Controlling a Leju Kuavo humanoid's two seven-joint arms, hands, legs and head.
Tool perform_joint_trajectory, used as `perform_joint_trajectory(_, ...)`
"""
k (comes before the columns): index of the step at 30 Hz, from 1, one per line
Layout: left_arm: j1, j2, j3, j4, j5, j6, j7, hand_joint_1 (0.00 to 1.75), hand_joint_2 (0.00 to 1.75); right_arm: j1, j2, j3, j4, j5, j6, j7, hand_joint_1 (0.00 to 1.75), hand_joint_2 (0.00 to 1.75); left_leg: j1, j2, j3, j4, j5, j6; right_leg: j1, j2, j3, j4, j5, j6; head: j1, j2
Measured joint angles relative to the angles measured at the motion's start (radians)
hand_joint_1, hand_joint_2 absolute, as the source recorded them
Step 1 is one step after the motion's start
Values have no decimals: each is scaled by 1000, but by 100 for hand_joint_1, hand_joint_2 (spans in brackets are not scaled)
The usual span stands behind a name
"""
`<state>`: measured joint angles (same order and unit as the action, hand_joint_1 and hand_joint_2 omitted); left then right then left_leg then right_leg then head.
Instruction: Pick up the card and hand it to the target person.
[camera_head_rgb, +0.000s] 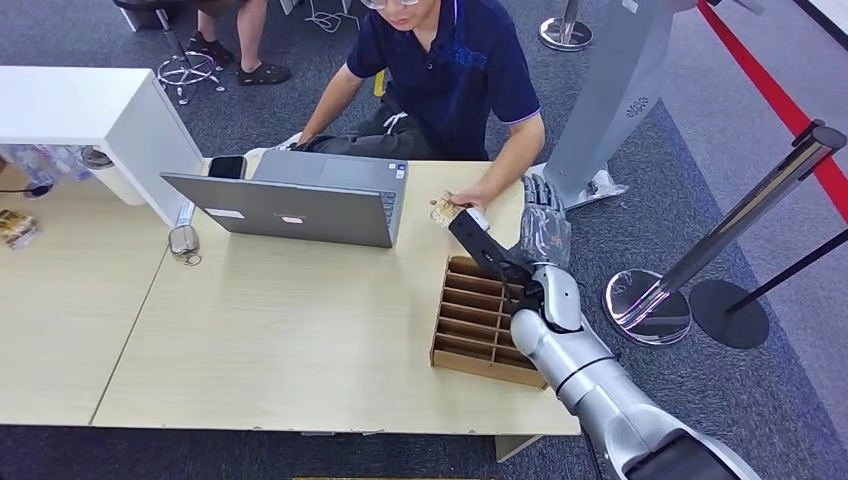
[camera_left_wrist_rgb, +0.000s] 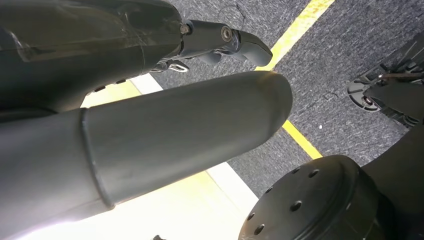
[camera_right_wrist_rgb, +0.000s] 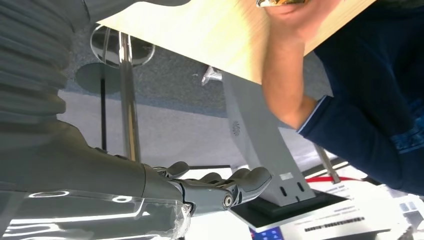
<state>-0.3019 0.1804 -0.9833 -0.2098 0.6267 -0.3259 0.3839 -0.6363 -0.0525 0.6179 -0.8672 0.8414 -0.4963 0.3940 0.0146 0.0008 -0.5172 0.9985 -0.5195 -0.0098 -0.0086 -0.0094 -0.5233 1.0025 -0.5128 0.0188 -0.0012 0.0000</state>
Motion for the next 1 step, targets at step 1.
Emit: perform_joint_trajectory(1, 0, 0, 0, 0, 0, 0, 0, 0, 0, 2, 0, -2, -1, 0, -1, 1, 0, 175, 0, 0, 0, 0, 0, 0, 0, 0, 0, 0, 0, 0, 0, 0)
